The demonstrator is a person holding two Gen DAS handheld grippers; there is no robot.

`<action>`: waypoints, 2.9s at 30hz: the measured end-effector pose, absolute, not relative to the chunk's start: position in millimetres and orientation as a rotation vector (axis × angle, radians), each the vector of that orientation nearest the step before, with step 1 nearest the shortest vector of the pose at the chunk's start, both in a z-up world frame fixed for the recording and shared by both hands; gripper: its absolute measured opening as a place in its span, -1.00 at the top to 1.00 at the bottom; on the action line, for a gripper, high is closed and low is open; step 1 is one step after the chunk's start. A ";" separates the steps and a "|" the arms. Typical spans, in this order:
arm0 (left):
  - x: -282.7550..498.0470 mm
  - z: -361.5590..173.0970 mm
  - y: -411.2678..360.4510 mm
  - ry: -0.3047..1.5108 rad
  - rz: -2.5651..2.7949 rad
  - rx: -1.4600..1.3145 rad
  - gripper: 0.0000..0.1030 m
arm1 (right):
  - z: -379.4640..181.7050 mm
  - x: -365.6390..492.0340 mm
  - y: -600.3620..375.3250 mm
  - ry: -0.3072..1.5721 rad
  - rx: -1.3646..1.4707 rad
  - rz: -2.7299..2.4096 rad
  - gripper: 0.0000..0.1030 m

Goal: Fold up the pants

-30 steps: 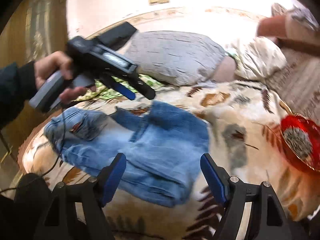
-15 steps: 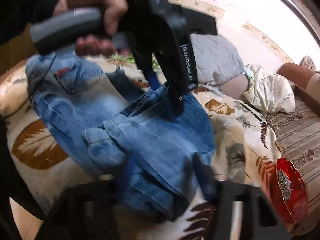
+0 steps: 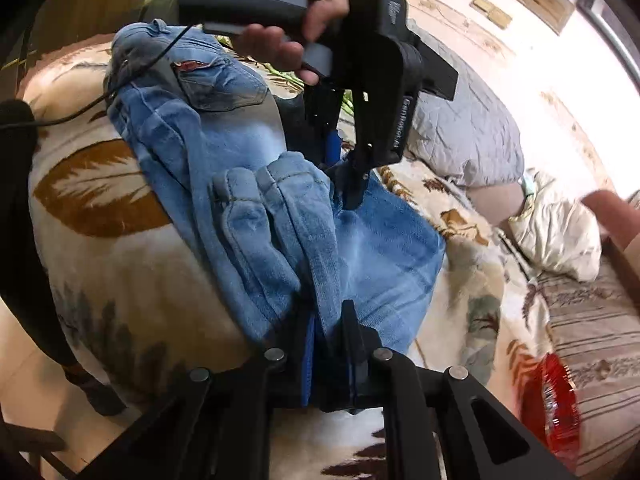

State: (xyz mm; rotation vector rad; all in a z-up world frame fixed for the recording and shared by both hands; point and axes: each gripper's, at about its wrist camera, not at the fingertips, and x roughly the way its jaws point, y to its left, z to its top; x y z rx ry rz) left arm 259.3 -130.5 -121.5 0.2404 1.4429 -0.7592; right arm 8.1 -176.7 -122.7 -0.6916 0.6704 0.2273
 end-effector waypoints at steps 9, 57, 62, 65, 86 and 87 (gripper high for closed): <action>246.8 -71.3 -109.2 1.321 -0.712 0.230 -0.50 | -89.3 1.8 -166.8 0.586 -0.681 0.212 0.61; 204.3 -43.2 -126.5 1.169 -0.621 0.327 -0.67 | -57.5 2.4 -250.2 0.648 -0.033 0.190 -0.72; 163.1 -57.2 -103.9 1.212 -0.563 0.340 -0.67 | -69.9 19.7 -281.5 0.724 0.141 0.224 -0.71; 142.4 -59.0 -83.2 1.210 -0.507 0.356 -0.67 | -75.5 21.8 -287.5 0.742 0.205 0.250 -0.71; 77.1 -2.0 127.4 1.140 -0.153 0.191 -0.88 | -71.2 28.4 -266.0 0.728 0.189 0.252 -0.71; 82.9 -7.4 123.9 1.132 -0.170 0.163 -0.88 | -71.3 28.2 -266.6 0.729 0.179 0.238 -0.71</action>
